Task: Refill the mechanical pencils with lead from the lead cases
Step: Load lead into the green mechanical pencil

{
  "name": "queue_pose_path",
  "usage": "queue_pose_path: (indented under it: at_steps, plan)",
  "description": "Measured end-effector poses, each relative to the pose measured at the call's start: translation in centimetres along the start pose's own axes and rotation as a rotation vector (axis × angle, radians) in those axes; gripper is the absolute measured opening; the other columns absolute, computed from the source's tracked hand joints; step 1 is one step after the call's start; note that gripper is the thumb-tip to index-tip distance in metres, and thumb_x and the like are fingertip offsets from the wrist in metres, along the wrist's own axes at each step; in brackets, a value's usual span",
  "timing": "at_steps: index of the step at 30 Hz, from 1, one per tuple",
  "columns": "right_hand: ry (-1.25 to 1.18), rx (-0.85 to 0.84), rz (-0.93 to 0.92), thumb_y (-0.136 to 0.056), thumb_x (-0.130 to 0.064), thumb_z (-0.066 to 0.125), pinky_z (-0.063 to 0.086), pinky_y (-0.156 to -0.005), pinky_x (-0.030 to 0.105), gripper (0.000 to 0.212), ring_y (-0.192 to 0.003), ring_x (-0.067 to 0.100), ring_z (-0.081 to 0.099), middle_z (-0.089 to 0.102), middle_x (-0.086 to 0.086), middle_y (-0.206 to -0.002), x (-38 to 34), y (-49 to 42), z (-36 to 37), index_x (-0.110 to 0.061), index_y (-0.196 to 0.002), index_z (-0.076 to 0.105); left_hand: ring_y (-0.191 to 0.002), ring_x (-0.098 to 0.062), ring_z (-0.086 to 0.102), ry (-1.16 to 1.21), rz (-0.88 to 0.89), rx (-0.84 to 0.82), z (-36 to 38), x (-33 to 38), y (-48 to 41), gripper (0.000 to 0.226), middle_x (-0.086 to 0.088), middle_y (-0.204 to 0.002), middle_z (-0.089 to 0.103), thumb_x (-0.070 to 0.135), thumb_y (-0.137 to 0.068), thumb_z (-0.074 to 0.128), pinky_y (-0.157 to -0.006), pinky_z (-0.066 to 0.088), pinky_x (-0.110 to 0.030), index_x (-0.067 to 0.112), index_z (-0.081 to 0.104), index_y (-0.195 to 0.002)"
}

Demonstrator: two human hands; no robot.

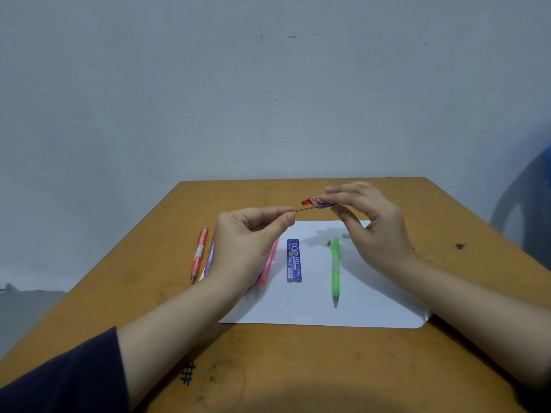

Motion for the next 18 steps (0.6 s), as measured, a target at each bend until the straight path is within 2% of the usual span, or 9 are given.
queue_pose_path:
  at_steps: [4,9,14,18]
  plan:
    - [-0.032,-0.004,0.06,-0.087,-0.005,0.058,0.042,-0.094,0.018,0.029,-0.108,0.008,0.056,0.067,-0.006,-0.106,0.0,0.0,-0.2,-0.025,-0.105,0.069,-0.082,-0.006,0.07,0.022,0.058,0.053,-0.2,0.1,-0.1,0.012,0.003,-0.082,0.075,0.013,-0.08,0.073,-0.067,0.052,-0.014,0.013,0.076,-0.092]
    - [-0.1,-0.017,0.127,-0.088,-0.004,0.059,0.045,-0.093,0.024,0.033,-0.108,0.007,0.058,0.065,-0.014,-0.108,0.1,0.0,-0.1,-0.032,-0.105,0.066,-0.085,-0.01,0.071,0.05,0.125,0.078,-0.7,0.6,-0.4,0.009,0.003,-0.085,0.075,0.015,-0.083,0.069,-0.075,0.055,-0.02,0.012,0.073,-0.091]
    - [-0.139,-0.116,0.202,-0.088,0.0,0.061,0.042,-0.09,0.011,0.038,-0.106,-0.001,0.056,0.062,-0.006,-0.111,0.2,0.1,0.1,-0.031,-0.11,0.063,-0.088,-0.016,0.072,0.194,0.146,0.129,-1.2,1.3,-0.8,0.007,-0.004,-0.088,0.075,0.001,-0.091,0.057,-0.078,0.056,-0.022,0.004,0.062,-0.087]
    - [-0.081,-0.141,0.223,-0.087,-0.001,0.062,0.04,-0.092,0.012,0.046,-0.105,-0.002,0.054,0.06,-0.012,-0.111,0.3,0.1,0.2,-0.037,-0.114,0.058,-0.087,-0.022,0.072,0.307,0.083,0.114,-1.6,1.6,-1.1,0.006,-0.009,-0.088,0.075,0.002,-0.095,0.049,-0.079,0.057,-0.026,0.002,0.054,-0.091]
Point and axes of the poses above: each hand's wrist, its own y-axis away from the middle knuckle, its own z-axis out of the palm, x = y × z, the point moved 1 cm from there along -y, towards the middle knuckle
